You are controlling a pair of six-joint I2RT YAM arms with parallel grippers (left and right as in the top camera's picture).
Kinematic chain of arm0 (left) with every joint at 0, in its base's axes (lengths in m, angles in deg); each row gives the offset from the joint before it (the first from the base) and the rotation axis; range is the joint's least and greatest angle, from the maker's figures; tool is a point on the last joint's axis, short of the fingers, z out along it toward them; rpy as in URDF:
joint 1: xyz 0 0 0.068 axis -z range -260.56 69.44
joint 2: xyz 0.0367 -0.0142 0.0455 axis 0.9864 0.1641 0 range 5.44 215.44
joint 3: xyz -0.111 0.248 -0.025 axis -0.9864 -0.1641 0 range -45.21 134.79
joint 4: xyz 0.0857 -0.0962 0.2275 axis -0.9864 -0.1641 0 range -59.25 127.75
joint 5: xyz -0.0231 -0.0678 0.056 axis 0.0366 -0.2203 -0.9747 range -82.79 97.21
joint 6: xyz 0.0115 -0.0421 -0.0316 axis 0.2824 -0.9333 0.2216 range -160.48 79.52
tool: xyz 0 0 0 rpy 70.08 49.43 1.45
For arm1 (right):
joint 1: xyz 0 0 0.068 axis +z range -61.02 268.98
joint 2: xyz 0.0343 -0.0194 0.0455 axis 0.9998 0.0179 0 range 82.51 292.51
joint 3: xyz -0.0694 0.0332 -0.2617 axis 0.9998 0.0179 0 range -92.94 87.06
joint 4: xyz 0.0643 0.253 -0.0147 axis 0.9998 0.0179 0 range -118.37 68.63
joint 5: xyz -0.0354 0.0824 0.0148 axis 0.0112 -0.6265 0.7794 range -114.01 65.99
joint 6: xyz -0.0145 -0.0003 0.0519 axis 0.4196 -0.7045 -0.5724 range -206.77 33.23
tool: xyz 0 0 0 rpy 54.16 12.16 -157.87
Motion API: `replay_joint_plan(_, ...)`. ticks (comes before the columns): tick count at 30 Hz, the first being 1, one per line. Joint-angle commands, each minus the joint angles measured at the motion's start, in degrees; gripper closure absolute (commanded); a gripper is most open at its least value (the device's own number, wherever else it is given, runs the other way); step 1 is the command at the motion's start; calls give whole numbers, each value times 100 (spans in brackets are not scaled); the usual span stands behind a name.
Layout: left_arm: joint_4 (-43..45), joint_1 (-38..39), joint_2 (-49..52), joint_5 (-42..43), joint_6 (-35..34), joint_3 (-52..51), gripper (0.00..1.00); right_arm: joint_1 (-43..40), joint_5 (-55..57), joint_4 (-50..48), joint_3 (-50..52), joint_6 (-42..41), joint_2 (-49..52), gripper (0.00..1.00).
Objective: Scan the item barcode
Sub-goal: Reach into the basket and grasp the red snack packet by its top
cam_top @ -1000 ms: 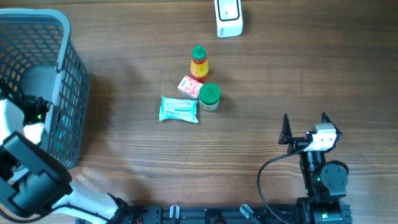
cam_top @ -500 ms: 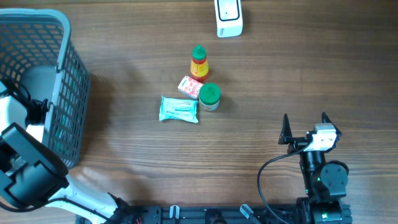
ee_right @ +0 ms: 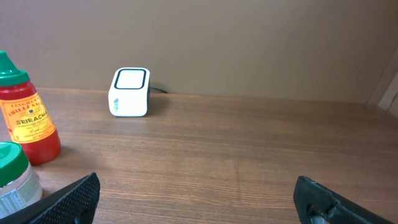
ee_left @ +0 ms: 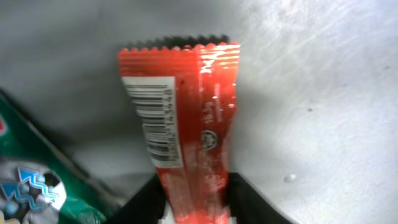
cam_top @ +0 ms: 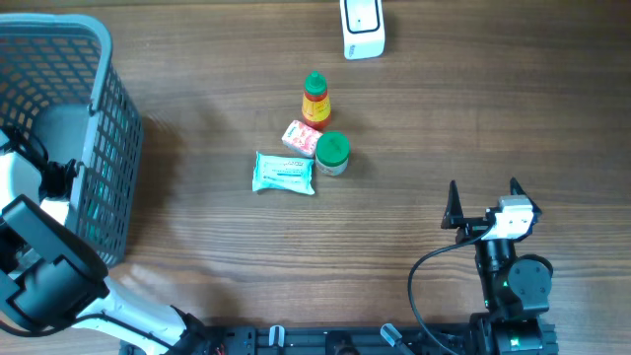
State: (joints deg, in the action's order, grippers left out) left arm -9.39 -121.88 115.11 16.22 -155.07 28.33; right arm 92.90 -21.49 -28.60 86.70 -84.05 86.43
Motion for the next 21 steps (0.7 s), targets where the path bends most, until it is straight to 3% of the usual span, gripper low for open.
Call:
replay_joint_plan(1, -70, -63, 212, -393, 20, -85, 84, -24, -92, -24, 0, 26, 11, 0)
replay_joint_plan(7, 70, -68, 76, -192, 20, -85, 88, -24, -92, -24, 0, 26, 11, 0)
replay_joint_plan(16, 1067, -101, -17, 1679, 42, -87, 92, -24, -92, -24, 0, 26, 11, 0)
replay_joint_plan(17, 1161, -96, -17, 1744, 44, -87, 96, -24, -92, -24, 0, 26, 11, 0)
replay_joint_plan(21, 1040, -90, -17, 1823, 122, -87, 96, -24, -92, -24, 0, 26, 11, 0)
